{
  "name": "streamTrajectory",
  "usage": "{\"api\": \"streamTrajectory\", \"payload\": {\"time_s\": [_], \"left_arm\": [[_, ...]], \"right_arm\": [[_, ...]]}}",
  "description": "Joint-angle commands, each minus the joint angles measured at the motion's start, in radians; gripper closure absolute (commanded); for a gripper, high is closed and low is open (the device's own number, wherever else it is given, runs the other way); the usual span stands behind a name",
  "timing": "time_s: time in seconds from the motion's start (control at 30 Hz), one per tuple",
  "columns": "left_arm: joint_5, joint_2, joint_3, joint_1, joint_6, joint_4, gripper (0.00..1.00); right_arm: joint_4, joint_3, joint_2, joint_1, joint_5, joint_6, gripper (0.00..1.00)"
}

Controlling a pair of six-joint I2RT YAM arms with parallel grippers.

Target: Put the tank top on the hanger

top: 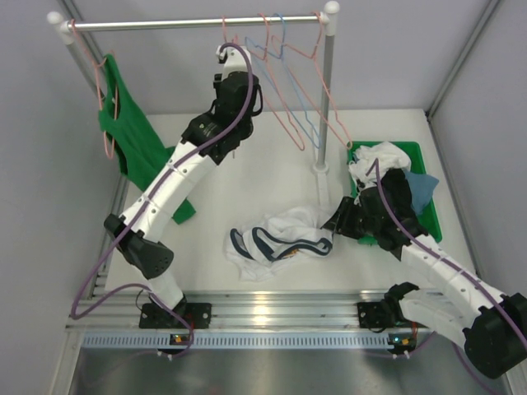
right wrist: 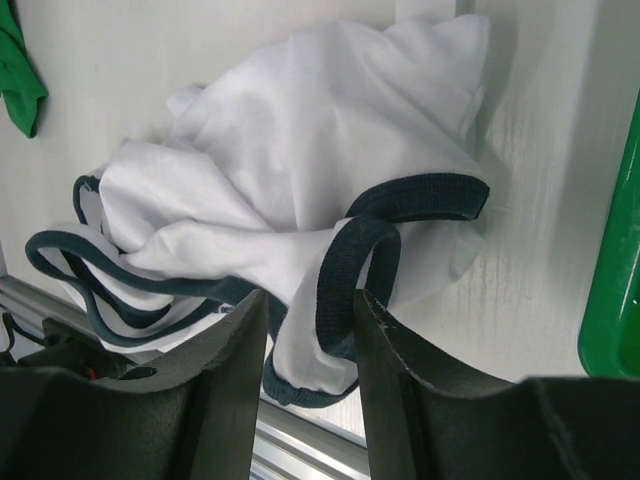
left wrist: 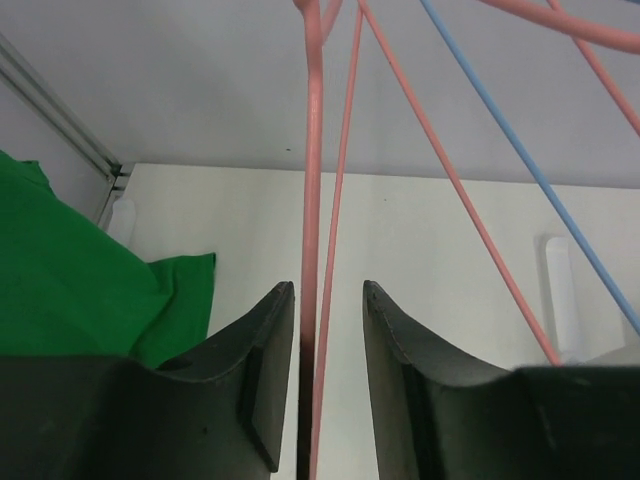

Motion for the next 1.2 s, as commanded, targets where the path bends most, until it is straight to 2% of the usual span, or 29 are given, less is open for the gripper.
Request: {"api": "streamTrajectory", "payload": {"time_s": [0.0, 0.63, 0.8, 1.17], "left_arm": [[-0.022, -0.075, -0.019, 0.007, 0.030, 0.019, 0.62], [0.037, -0.109, -0.039, 0.062, 0.058, 0.027, 0.87], [0.050, -0.118, -0.045, 0.070, 0.063, 0.037, 1.00], [0.106, -0.192, -0.102, 0.105, 0.115, 0.169, 1.00]], "right_arm": [[0.052, -0.005, -0.007, -0.009, -0.011, -0.011, 0.60], [0.048, -0.003, -0.006, -0.009, -0.013, -0.015, 0.61], [0.048, -0.005, -0.007, -0.010, -0.013, -0.015, 0.61], [0.031, 0.001, -0.017, -0.009, -0.007, -0.024, 0.61]]}}
